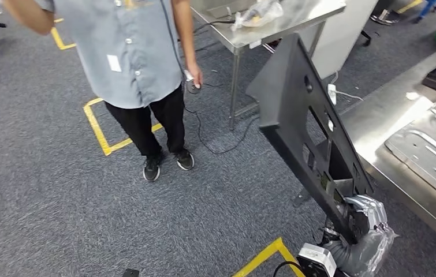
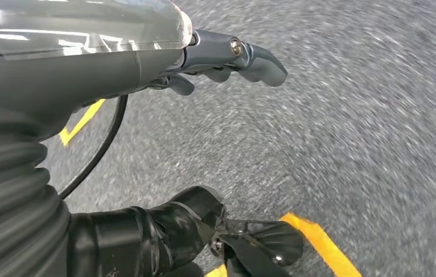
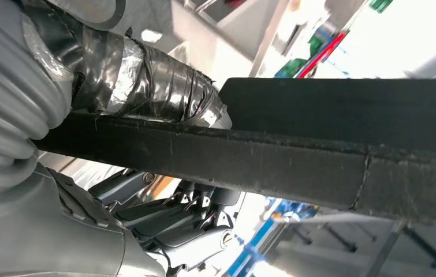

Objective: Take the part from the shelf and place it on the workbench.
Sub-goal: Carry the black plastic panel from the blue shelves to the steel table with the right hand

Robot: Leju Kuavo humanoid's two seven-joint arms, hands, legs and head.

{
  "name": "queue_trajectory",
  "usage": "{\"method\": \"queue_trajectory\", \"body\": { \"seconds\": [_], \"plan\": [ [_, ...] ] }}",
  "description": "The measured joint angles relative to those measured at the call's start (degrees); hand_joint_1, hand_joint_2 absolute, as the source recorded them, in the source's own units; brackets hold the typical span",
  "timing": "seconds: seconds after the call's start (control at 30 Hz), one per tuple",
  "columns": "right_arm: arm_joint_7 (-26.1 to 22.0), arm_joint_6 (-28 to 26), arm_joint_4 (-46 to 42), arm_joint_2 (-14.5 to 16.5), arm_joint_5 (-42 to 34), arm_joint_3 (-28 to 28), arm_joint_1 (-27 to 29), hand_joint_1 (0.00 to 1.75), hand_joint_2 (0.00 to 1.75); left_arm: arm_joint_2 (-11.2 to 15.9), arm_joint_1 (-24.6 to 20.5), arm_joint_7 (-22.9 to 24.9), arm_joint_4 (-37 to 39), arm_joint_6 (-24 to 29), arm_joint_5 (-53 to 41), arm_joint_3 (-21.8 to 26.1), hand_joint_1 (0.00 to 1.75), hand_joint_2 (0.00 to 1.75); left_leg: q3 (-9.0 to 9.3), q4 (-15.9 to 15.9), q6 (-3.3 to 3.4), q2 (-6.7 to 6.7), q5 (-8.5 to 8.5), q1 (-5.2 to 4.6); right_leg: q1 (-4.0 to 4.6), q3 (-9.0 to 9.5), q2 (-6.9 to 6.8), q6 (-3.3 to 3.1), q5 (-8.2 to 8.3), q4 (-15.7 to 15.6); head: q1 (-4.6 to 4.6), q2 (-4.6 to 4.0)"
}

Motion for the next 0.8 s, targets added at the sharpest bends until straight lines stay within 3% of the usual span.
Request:
{"method": "queue_trajectory", "body": {
  "seconds": [0.03,0.07,0.13,0.2,0.27,0.3,0.33,0.4,0.47,0.53,0.57,0.6,0.63,0.7,0.77,0.8],
  "plan": [
    [0.0,0.0,0.0,0.0,0.0,0.0,0.0,1.75,1.75,0.0,0.1,0.0,0.0,0.0,0.0,0.0,0.0,1.75,-1.15,2.0,-0.13,-0.22,-0.17,0.08,-0.03,0.0,0.82,0.0,-0.04,0.1,-0.01,0.0],
    [0.0,0.0,0.0,0.0,0.0,0.0,0.1,1.75,1.75,0.0,0.2,-0.1,0.0,-0.1,0.0,0.0,0.0,1.75,-1.36,1.9,-0.25,-0.3,0.85,0.16,-0.09,0.0,1.69,0.08,-0.1,0.3,0.0,0.0],
    [0.0,0.0,0.0,0.0,0.0,0.0,0.1,1.75,1.75,0.0,0.2,-0.1,0.0,-0.1,0.0,0.0,0.0,1.75,0.87,-4.1,-0.45,-1.17,5.15,0.48,-0.31,-0.06,3.41,0.52,-0.43,1.0,-0.01,0.0],
    [0.0,0.0,0.0,0.0,0.0,0.0,0.1,1.75,1.75,0.0,0.2,-0.3,0.0,-0.3,0.0,0.0,0.0,1.75,3.31,-10.2,-0.46,-3.55,7.59,0.79,-0.33,-0.52,4.78,1.24,-0.86,1.9,0.01,0.0],
    [0.0,0.0,0.0,0.0,0.1,0.0,0.1,1.75,1.75,0.0,0.1,-0.4,0.0,-0.4,-0.1,0.0,0.0,1.75,3.88,-11.6,-0.04,-4.59,7.56,0.69,-0.37,-1.11,5.84,1.95,-0.87,2.3,0.01,0.0],
    [0.1,0.0,0.0,0.0,0.1,0.0,0.2,1.75,1.75,0.0,0.0,-0.5,0.0,-0.4,0.0,0.0,0.0,1.75,3.88,-11.7,0.36,-4.06,7.71,0.68,-0.45,-1.31,6.38,2.27,-0.72,2.3,0.01,0.0],
    [0.1,0.0,0.0,0.0,0.2,0.0,0.3,1.75,1.75,0.0,0.0,-0.5,0.0,-0.4,0.0,0.0,0.0,1.75,3.96,-11.9,0.72,-3.43,7.87,0.66,-0.5,-1.45,6.05,2.56,-0.73,2.4,0.01,0.0],
    [0.2,0.0,0.0,-0.1,0.2,0.0,0.3,1.75,1.75,0.0,0.0,-0.6,0.0,-0.5,0.0,0.0,0.0,1.75,4.09,-12.4,1.4,-2.15,8.17,0.74,-0.37,-2.6,3.42,3.08,-2.14,4.6,0.05,0.0],
    [0.2,0.0,0.0,-0.1,0.2,0.0,0.2,1.75,1.75,0.0,0.2,-0.7,0.0,-0.7,0.0,0.0,0.0,1.75,4.14,-12.5,1.79,-0.75,8.17,0.54,-0.32,-5.74,0.53,3.47,-5.56,11.2,0.07,0.0],
    [0.3,0.0,0.0,-0.1,0.2,0.0,0.2,1.75,1.75,0.0,0.3,-0.8,0.0,-0.9,0.0,0.0,0.0,1.75,4.18,-12.5,1.99,0.76,7.98,0.34,-0.4,-8.88,-0.08,3.6,-7.69,17.5,0.07,0.0],
    [0.4,0.0,0.0,-0.2,0.2,0.0,0.3,1.75,1.75,0.0,0.3,-0.9,0.0,-1.0,0.0,0.0,0.0,1.75,4.29,-12.5,2.04,1.46,7.85,0.24,-0.41,-9.19,-0.18,3.52,-7.25,18.1,0.07,0.0],
    [0.6,0.0,0.0,-0.2,0.3,0.0,0.3,1.75,1.75,0.0,0.3,-1.0,0.0,-1.2,0.0,0.0,0.0,1.75,4.48,-12.5,2.05,2.11,7.69,0.13,-0.35,-8.31,-0.37,3.3,-5.78,16.3,0.07,0.0],
    [0.6,0.0,0.0,-0.2,0.3,0.0,0.3,1.75,1.75,0.0,0.2,-1.1,0.0,-1.3,0.0,0.0,0.0,1.75,4.78,-12.5,2.04,2.73,7.49,0.0,-0.15,-6.39,-0.93,2.86,-3.67,12.6,0.07,0.0],
    [0.7,0.0,0.0,-0.2,0.4,0.0,0.2,1.75,1.75,-0.1,0.2,-1.3,0.0,-1.5,0.1,0.0,0.0,1.75,5.32,-12.6,1.86,3.8,7.07,-0.26,0.73,-2.56,-3.51,1.61,-1.01,5.2,0.08,0.0],
    [0.8,0.0,0.0,-0.2,0.4,0.0,0.2,1.75,1.75,-0.2,0.1,-1.5,0.0,-1.7,0.2,0.0,0.0,1.75,5.61,-12.7,1.53,4.93,6.83,-0.45,1.51,-1.3,-4.89,0.7,-0.71,2.4,0.07,0.0],
    [0.8,0.0,0.0,-0.2,0.4,0.0,0.2,1.75,1.75,-0.2,0.0,-1.5,0.0,-1.8,0.2,0.0,0.0,1.75,5.78,-12.9,1.34,5.58,6.77,-0.53,1.62,-1.35,-4.34,0.5,-0.62,2.1,0.07,0.0]
  ]
}}
